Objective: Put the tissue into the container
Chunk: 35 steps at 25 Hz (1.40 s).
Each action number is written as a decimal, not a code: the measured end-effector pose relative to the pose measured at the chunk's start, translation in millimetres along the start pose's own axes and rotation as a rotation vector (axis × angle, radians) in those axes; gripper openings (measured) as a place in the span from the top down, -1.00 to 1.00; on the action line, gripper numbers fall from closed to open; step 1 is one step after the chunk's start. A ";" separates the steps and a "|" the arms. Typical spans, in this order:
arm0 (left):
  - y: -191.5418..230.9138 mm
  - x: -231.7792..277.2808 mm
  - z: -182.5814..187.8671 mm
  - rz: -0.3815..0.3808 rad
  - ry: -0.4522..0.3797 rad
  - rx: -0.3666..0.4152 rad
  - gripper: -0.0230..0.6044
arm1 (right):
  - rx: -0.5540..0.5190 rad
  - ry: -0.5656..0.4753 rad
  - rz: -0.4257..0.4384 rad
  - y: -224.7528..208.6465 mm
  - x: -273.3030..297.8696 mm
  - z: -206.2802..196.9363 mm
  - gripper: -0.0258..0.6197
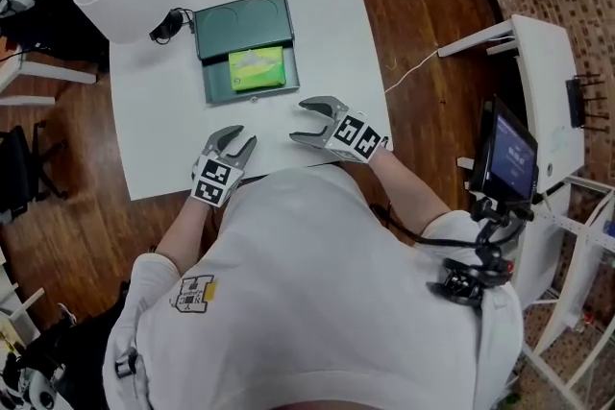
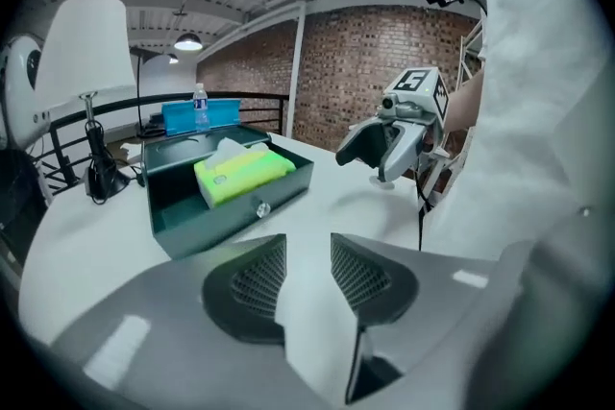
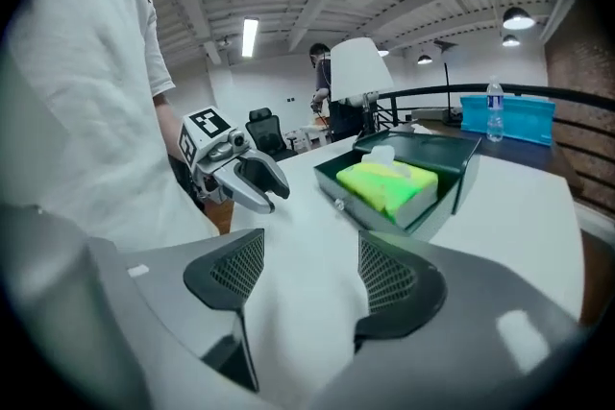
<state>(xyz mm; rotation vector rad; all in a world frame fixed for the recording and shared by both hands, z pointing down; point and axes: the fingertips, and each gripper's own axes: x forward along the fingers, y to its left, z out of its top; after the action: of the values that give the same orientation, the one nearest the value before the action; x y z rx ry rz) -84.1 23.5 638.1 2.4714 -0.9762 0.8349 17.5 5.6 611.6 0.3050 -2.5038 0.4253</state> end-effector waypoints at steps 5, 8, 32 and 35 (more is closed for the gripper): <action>-10.5 2.2 -45.1 -0.027 0.057 -0.026 0.47 | 0.062 0.053 -0.002 22.3 12.5 -49.2 0.11; -13.9 -0.4 -52.6 -0.028 0.068 -0.051 0.47 | 0.081 0.064 -0.031 24.7 17.4 -64.5 0.26; -21.8 3.4 -67.0 -0.061 0.088 -0.085 0.78 | 0.047 0.120 -0.116 15.9 20.0 -83.4 0.92; -18.3 2.0 -65.9 -0.062 0.086 -0.096 0.79 | 0.033 0.121 -0.110 16.7 23.1 -82.6 0.92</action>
<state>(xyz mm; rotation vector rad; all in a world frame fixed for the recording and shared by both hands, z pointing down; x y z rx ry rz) -95.8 69.1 687.7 2.3516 -0.8840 0.8461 35.3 48.3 685.7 0.4158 -2.3513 0.4280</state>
